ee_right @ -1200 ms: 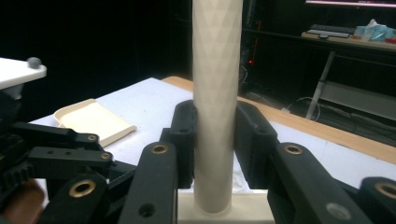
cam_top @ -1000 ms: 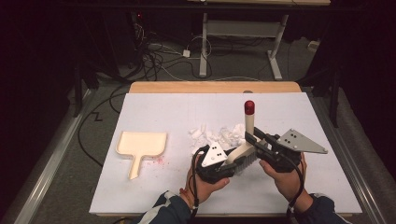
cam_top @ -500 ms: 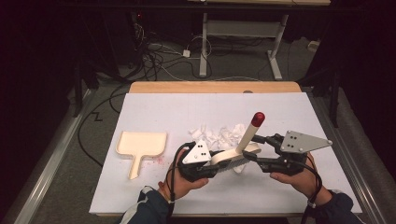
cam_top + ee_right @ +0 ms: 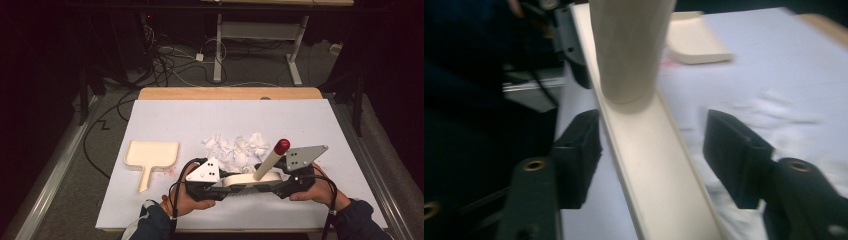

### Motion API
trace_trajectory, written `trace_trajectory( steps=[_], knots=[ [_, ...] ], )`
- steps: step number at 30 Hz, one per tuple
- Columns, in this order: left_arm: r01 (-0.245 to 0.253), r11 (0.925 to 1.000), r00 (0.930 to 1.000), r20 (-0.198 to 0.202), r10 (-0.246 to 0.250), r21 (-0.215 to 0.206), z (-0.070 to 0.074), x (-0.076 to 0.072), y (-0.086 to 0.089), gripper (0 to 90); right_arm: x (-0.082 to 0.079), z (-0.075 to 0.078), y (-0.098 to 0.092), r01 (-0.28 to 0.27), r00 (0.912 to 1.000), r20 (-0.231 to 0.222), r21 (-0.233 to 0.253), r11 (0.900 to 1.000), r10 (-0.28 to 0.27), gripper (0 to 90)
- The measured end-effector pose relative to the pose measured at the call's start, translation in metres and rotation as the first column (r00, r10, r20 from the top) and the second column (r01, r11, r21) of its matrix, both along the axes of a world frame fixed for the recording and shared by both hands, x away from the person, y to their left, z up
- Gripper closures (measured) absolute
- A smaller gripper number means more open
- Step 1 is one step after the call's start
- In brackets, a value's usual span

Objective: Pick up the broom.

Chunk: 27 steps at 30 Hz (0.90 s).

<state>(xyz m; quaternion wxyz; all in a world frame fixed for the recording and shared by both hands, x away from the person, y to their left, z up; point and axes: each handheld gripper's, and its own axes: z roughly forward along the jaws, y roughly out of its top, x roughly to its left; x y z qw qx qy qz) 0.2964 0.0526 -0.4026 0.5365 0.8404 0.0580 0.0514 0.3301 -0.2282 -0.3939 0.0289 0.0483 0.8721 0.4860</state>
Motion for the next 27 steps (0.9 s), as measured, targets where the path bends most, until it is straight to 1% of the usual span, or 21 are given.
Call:
trace_trajectory(
  steps=[1,2,4,7,8,10,11,12,13,14,15,16,17,18,19,21,23,24,25,26,27],
  knots=[
    [0.000,1.0000,1.0000,0.000,0.000,0.000,0.000,0.000,0.000,65.5,0.001,-0.003,0.002,-0.027,0.9995,-0.017,-0.001,1.000,0.027,50.4],
    [0.018,0.9998,0.9998,-0.009,-0.018,0.001,-0.001,0.001,-0.001,65.4,0.000,-0.006,0.003,-0.047,0.9987,-0.020,-0.008,0.999,0.046,54.4],
    [0.033,0.9995,0.9993,-0.018,-0.033,-0.003,-0.003,0.002,0.000,65.1,0.000,-0.009,0.003,-0.102,0.9940,-0.039,-0.003,0.995,0.102,63.2],
    [0.023,0.9997,0.9997,-0.008,-0.023,-0.009,-0.004,0.002,0.001,61.4,-0.002,-0.008,0.004,-0.103,0.9942,-0.032,-0.005,0.995,0.103,66.5],
    [-0.006,0.9998,1.0000,-0.004,0.005,-0.017,-0.003,0.003,0.002,59.4,-0.002,-0.007,0.003,-0.105,0.9940,-0.030,0.004,0.994,0.105,67.4],
    [-0.020,0.9997,0.9998,-0.002,0.020,-0.014,-0.004,0.004,0.003,56.2,-0.004,-0.005,0.004,-0.081,0.9966,-0.010,-0.003,0.997,0.081,67.7],
    [-0.034,0.9994,0.9994,0.011,0.034,-0.001,-0.004,0.004,0.004,54.0,-0.005,-0.005,0.004,-0.071,0.9975,0.002,-0.013,0.997,0.071,67.8],
    [-0.061,0.9981,0.9978,0.028,0.060,0.011,-0.004,0.003,0.004,52.1,-0.005,-0.004,0.004,-0.055,0.9984,0.015,-0.022,0.998,0.055,67.8],
    [-0.079,0.9968,0.9964,0.031,0.079,0.012,-0.004,0.003,0.006,50.9,-0.006,-0.004,0.004,-0.040,0.9990,0.020,-0.029,0.999,0.040,67.9],
    [-0.125,0.9920,0.9913,0.045,0.124,0.016,-0.003,0.004,0.009,49.1,-0.006,-0.003,0.004,-0.029,0.9992,0.028,-0.038,0.999,0.030,67.9],
    [-0.138,0.9899,0.9890,0.059,0.136,0.034,-0.002,0.004,0.011,47.6,-0.006,-0.003,0.003,-0.014,0.9993,0.035,-0.042,0.999,0.016,67.9],
    [-0.146,0.9887,0.9875,0.065,0.144,0.034,-0.002,0.003,0.014,47.4,-0.005,-0.002,0.002,0.005,0.9991,0.042,-0.049,0.999,-0.003,67.9],
    [-0.181,0.9831,0.9808,0.081,0.178,0.029,-0.001,0.002,0.017,44.5,-0.004,-0.002,0.001,0.027,0.9981,0.056,-0.054,0.998,-0.024,68.0],
    [-0.181,0.9831,0.9808,0.081,0.178,0.029,-0.001,0.002,0.017,39.5,-0.003,-0.001,-0.001,0.041,0.9974,0.062,-0.054,0.998,-0.037,67.9],
    [-0.217,0.9757,0.9721,0.098,0.213,0.032,-0.001,0.002,0.020,39.5,-0.003,-0.001,-0.001,0.041,0.9974,0.062,-0.054,0.998,-0.037,67.9],
    [-0.268,0.9631,0.9585,0.108,0.264,0.025,-0.001,0.002,0.026,33.8,0.000,0.000,-0.006,0.089,0.9930,0.083,-0.068,0.994,-0.083,68.0],
    [-0.341,0.9394,0.9318,0.147,0.332,0.039,-0.002,0.001,0.032,30.8,0.003,0.001,-0.009,0.124,0.9888,0.091,-0.062,0.990,-0.118,68.0],
    [-0.362,0.9313,0.9231,0.157,0.351,0.043,-0.004,0.001,0.035,29.9,0.004,0.001,-0.011,0.141,0.9866,0.091,-0.058,0.988,-0.136,68.0],
    [-0.388,0.9204,0.9113,0.172,0.374,0.051,-0.005,0.001,0.038,27.6,0.006,0.002,-0.013,0.160,0.9833,0.096,-0.057,0.985,-0.154,68.0],
    [-0.415,0.9081,0.8984,0.183,0.399,0.057,-0.007,0.001,0.041,27.6,0.006,0.002,-0.013,0.160,0.9833,0.096,-0.057,0.985,-0.154,68.0],
    [-0.434,0.8991,0.8899,0.181,0.419,0.055,-0.008,0.001,0.044,26.2,0.008,0.002,-0.017,0.193,0.9770,0.103,-0.056,0.980,-0.187,68.0]
  ],
)
